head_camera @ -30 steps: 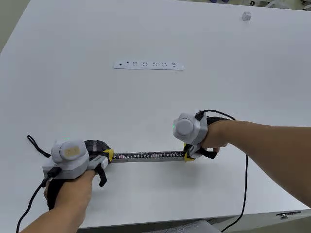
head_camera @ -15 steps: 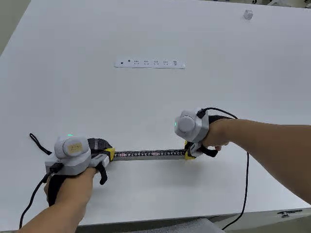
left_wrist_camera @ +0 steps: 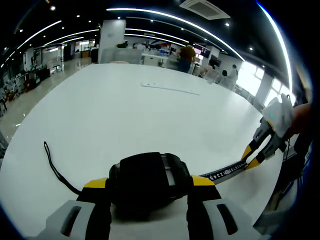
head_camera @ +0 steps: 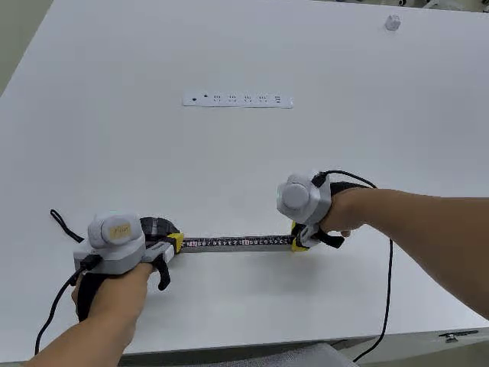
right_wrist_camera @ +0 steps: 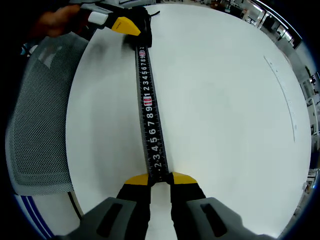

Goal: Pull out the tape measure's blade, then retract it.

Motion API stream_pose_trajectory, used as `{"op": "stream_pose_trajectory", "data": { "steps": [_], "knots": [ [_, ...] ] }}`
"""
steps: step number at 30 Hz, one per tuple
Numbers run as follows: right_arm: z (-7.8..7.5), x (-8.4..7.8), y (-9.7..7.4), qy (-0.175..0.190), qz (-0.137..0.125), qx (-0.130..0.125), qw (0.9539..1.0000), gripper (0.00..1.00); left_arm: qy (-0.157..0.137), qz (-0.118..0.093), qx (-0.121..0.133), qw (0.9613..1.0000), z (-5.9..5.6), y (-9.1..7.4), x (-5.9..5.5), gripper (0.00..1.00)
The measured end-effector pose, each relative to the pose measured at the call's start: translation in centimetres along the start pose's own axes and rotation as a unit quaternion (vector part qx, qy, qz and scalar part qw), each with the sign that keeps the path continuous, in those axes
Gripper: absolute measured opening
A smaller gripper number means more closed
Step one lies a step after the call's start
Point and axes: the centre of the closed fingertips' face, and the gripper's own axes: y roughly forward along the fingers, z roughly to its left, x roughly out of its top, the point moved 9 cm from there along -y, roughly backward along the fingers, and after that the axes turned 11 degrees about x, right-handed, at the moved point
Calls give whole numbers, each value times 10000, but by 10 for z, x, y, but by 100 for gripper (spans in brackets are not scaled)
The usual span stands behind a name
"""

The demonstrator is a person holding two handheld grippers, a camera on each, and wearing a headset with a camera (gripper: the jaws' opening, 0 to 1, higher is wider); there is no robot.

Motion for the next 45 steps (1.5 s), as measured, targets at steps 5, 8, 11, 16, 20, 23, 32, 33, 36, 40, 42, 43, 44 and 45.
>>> {"op": "stream_pose_trajectory", "data": {
  "steps": [5, 8, 11, 16, 20, 23, 32, 33, 36, 40, 42, 43, 44, 45],
  "knots": [
    [0, 1, 0, 52, -39, -15, 10000, 14, 2, -11, 7, 10000, 0, 0, 0, 57],
    [0, 1, 1, 33, -34, -14, 10000, 14, 5, -14, 5, 10000, 1, 1, 0, 57],
    [1, 4, 1, 19, -18, -14, 10000, 14, 1, -9, 3, 10000, 1, 1, 0, 57],
    [1, 5, 1, 16, -16, -13, 10000, 14, -1, -5, -2, 10000, 1, 1, 0, 57],
    [2, 6, 1, 55, -43, -13, 10000, 14, 1, -10, -3, 10000, 1, 1, 0, 57],
    [2, 7, 2, 53, -41, -12, 10000, 14, 3, 0, -8, 10000, 1, 1, 0, 57],
    [2, 9, 3, 87, -102, -16, 9999, 14, 13, -11, -6, 10000, 1, 2, 0, 57],
    [2, 9, 3, 78, -108, -15, 9999, 14, 12, -13, -7, 10000, 1, 2, 0, 57],
    [2, 10, 3, 65, -106, -8, 9999, 14, 15, -15, -17, 10000, 2, 3, 0, 57],
    [2, 11, 4, 56, -102, -5, 9999, 14, 17, -12, -25, 10000, 2, 4, -1, 57],
    [3, 12, 4, 45, -96, -8, 9999, 14, 17, -3, -35, 10000, 2, 5, -1, 57],
    [3, 12, 4, 50, -97, -9, 9999, 14, 16, 3, -42, 10000, 2, 5, -1, 57],
    [2, 12, 4, 52, -98, -12, 9999, 14, 17, 8, -50, 10000, 3, 5, -1, 58],
    [3, 12, 4, 54, -99, -13, 9999, 14, 17, 8, -59, 10000, 3, 5, -1, 58]
  ]
}}
